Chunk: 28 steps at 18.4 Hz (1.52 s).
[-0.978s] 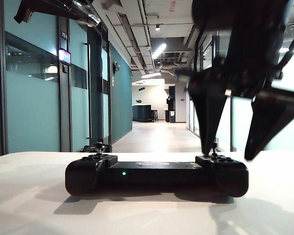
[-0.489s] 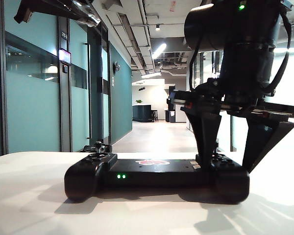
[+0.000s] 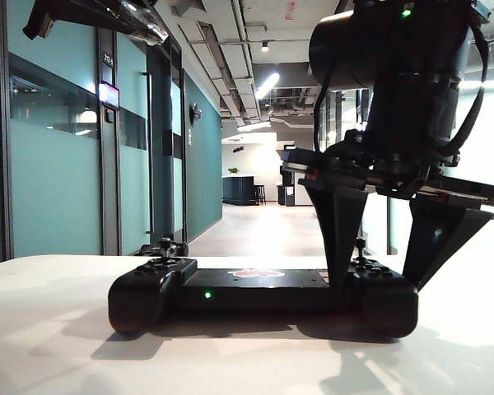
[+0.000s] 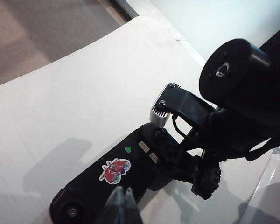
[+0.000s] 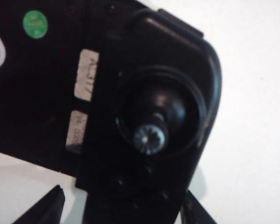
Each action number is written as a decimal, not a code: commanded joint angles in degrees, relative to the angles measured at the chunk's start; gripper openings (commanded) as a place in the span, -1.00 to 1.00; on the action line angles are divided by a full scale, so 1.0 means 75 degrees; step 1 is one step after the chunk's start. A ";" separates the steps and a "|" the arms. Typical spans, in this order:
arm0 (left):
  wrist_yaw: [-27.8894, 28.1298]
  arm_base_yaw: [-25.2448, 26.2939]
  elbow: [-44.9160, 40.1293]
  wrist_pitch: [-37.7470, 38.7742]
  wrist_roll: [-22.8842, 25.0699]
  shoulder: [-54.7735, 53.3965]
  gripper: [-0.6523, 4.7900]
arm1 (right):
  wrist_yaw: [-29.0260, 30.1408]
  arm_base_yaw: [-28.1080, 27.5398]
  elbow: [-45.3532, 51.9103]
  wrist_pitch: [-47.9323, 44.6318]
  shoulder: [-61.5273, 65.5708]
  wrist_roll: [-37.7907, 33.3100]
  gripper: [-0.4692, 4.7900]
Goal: Push the left joystick on the remote control sitting on the white table forward to make the robot dog walk in a straight line until it approaches the door.
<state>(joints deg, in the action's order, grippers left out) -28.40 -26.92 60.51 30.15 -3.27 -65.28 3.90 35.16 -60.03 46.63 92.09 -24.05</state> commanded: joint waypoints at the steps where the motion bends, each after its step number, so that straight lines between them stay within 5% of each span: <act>1: -0.0050 -0.0012 0.0026 -0.0085 0.0035 0.0017 -0.78 | 0.0026 0.0006 -0.0020 0.0090 -0.0032 0.0012 0.46; 18: -0.0044 -0.0012 0.0026 -0.0085 0.0038 0.0017 -0.78 | -0.0187 0.0006 -0.0017 -0.0134 0.0347 0.0204 0.44; 19: -0.0044 -0.0012 0.0026 -0.0087 0.0038 0.0017 -0.78 | -0.0187 0.0006 -0.0017 -0.0169 0.0350 0.0195 0.38; 22: -0.0047 -0.0012 0.0026 -0.0087 0.0364 0.0017 -0.78 | -0.0163 0.0012 -0.0017 -0.0146 0.0347 -0.0029 -0.41; 28: -0.0041 -0.0012 -0.0679 -0.0370 0.0720 0.0015 -0.78 | -0.0393 0.0009 -0.0017 0.0303 0.0350 -0.1215 -0.42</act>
<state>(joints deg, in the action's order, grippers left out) -28.40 -26.92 56.42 29.10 1.37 -65.28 1.04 35.22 -60.25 47.24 94.83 -30.65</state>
